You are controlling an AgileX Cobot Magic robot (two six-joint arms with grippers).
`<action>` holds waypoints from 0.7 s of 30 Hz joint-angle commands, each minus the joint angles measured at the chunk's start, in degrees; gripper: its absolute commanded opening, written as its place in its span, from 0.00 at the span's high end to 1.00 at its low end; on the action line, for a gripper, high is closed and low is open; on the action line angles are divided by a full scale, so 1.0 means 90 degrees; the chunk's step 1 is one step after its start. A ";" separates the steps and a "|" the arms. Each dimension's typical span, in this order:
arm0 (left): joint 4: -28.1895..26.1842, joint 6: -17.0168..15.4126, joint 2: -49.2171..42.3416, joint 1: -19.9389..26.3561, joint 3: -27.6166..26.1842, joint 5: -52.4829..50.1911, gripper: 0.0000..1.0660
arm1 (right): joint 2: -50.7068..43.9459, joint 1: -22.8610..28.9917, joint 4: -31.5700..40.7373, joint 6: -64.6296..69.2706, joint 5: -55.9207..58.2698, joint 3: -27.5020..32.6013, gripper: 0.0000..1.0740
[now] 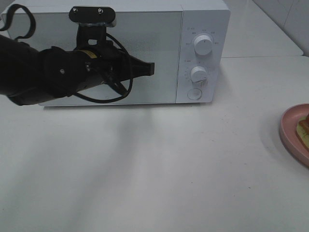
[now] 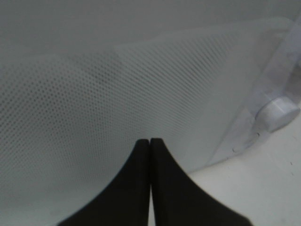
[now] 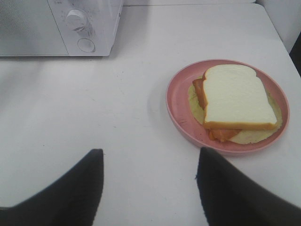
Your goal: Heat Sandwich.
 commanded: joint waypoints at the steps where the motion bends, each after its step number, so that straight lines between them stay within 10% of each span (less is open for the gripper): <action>1: 0.0185 -0.0038 -0.0414 0.0000 0.0357 0.0242 1.00 | -0.0166 0.0006 -0.0032 -0.0051 -0.0032 0.0013 0.46; 21: 0.1114 0.0013 -0.3361 0.0045 0.1534 0.3139 0.85 | -0.0166 0.0006 -0.0032 -0.0051 -0.0032 0.0013 0.46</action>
